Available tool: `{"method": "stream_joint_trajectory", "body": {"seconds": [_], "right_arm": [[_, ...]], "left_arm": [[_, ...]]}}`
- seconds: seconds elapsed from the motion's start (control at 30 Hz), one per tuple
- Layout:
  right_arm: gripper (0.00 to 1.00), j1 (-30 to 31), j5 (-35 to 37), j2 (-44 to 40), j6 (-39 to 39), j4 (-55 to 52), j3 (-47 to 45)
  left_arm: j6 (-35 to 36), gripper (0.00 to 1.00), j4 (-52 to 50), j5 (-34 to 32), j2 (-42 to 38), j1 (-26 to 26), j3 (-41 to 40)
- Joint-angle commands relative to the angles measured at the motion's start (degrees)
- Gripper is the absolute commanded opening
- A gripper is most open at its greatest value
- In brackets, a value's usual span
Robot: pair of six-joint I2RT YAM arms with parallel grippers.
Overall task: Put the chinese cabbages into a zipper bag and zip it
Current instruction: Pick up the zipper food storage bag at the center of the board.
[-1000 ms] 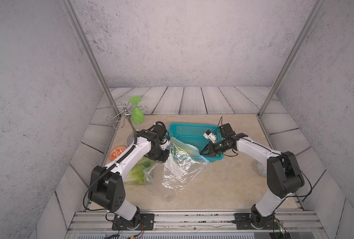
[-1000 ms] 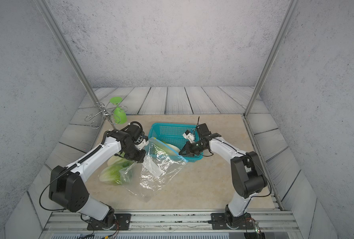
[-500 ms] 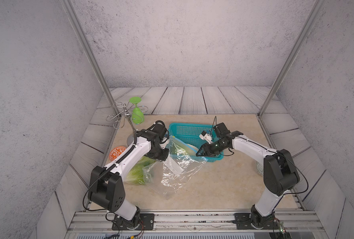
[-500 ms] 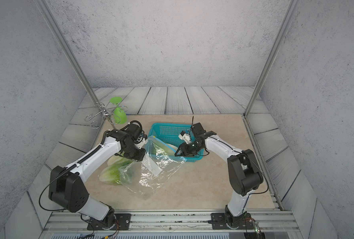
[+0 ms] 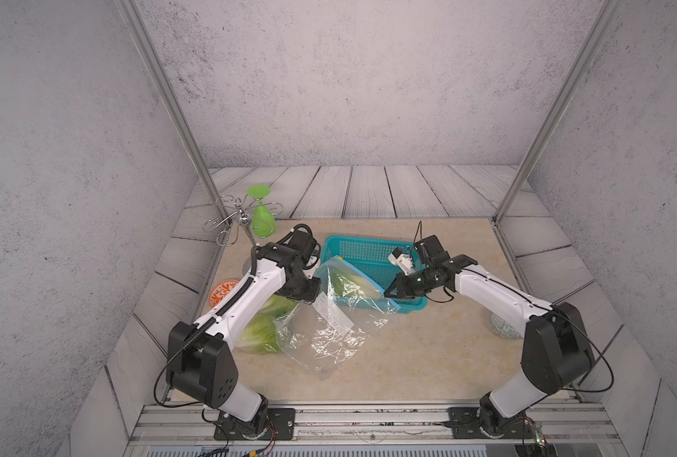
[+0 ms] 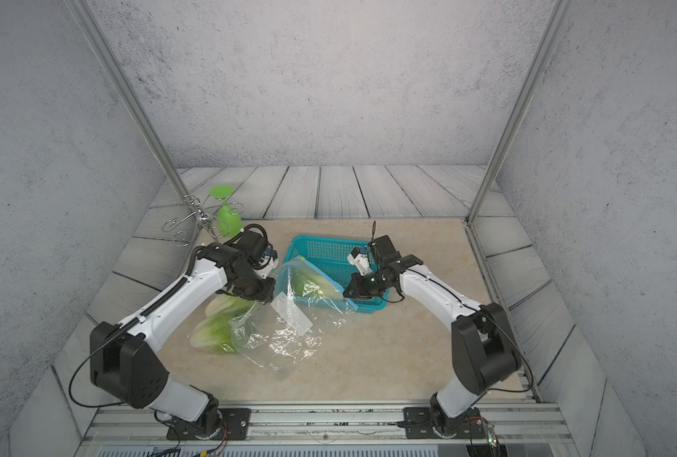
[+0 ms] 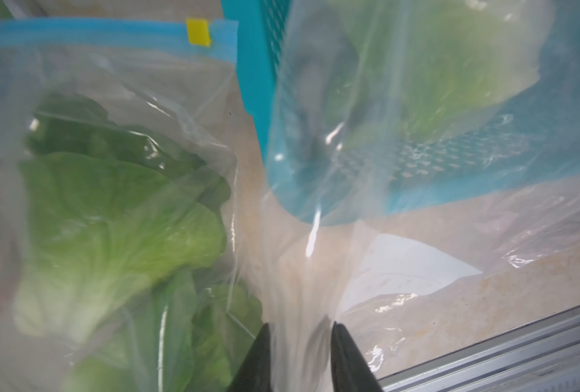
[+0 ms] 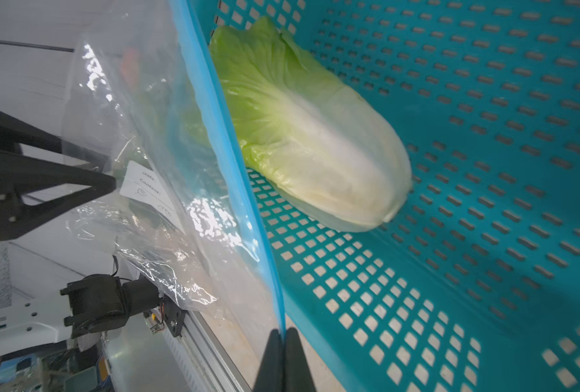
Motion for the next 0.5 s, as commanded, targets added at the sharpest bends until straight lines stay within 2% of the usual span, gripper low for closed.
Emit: {"method": "stream_joint_trajectory", "body": {"seconds": [0.0, 0.13, 0.3, 0.33, 0.4, 0.47], "right_arm": [[0.00, 1.5, 10.6, -6.2, 4.0, -1.5, -3.6], [0.00, 5.3, 19.7, -11.0, 7.0, -0.3, -5.5], [0.00, 10.9, 25.3, -14.5, 7.2, -0.1, -4.2], [0.00, 12.0, 25.6, -15.1, 6.6, -0.2, -4.0], [0.00, 14.0, 25.7, -15.5, 5.1, -1.0, -3.4], [0.00, 15.8, 25.6, -15.4, 3.2, -2.7, -2.5]], "left_arm": [[-1.9, 0.36, -3.4, -1.2, -5.3, 0.6, 2.2], [-5.7, 0.39, -0.3, 6.8, -9.7, 0.0, 1.5], [-15.1, 0.43, 10.7, 18.3, -10.6, -6.8, -1.2], [-18.8, 0.46, 15.4, 21.4, -10.7, -7.3, -3.2], [-25.0, 0.57, 24.1, 25.4, -11.0, -8.0, -6.7], [-29.0, 0.67, 30.6, 26.8, -10.6, -8.6, -8.5]]}}
